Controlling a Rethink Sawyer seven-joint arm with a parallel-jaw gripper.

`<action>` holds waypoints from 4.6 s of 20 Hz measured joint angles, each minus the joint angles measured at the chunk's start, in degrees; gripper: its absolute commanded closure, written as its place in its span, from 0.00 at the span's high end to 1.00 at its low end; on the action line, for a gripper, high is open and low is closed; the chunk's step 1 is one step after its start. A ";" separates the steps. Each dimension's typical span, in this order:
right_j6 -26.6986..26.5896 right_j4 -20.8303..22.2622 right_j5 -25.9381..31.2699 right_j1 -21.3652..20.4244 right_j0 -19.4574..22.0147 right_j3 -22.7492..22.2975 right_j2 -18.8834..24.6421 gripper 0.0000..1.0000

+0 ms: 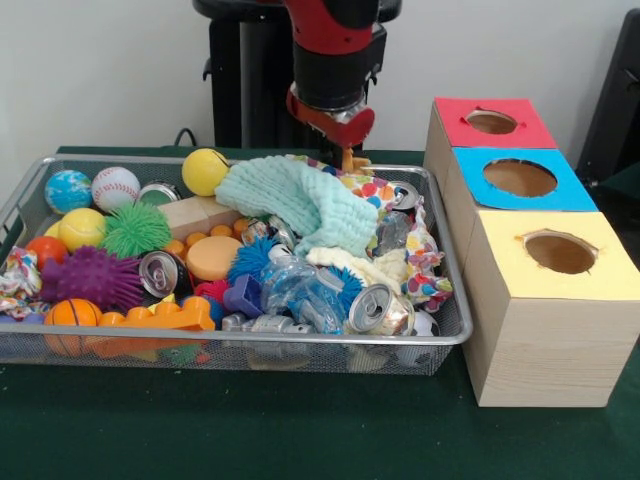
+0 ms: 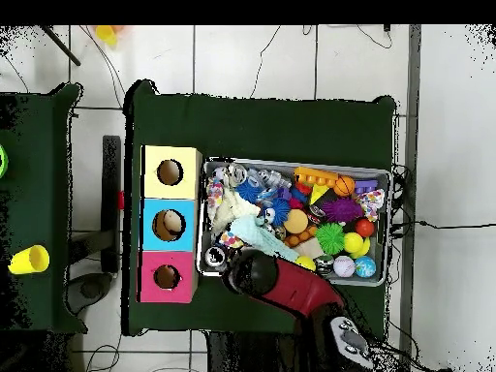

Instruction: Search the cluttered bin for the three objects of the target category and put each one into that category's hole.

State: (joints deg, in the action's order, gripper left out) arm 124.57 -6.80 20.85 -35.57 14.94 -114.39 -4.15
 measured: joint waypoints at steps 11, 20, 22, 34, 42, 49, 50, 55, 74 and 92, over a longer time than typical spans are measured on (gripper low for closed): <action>0.00 0.06 7.72 -6.07 3.95 2.25 0.02 0.00; 0.00 0.12 8.82 -8.20 3.70 3.62 0.07 0.00; 0.00 0.13 9.28 -8.54 3.43 3.70 0.06 0.00; 0.00 -0.42 13.54 -12.42 -3.47 4.29 -0.04 0.00; 0.20 -2.89 14.56 -13.04 -9.78 5.54 -1.03 0.00; 3.02 -5.83 17.56 -13.05 -17.07 7.49 -2.65 0.00; 3.58 -6.15 17.75 -13.05 -17.83 7.62 -2.88 0.00; 7.71 -7.94 18.51 -13.03 -21.77 8.65 -4.56 0.00; 10.06 -10.22 15.87 -7.70 -22.69 8.74 -5.28 0.00; 10.06 -11.17 5.66 -6.97 -23.56 2.55 -5.31 0.00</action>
State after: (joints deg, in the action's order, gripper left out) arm 134.63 -17.97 26.51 -42.53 -8.62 -111.84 -9.46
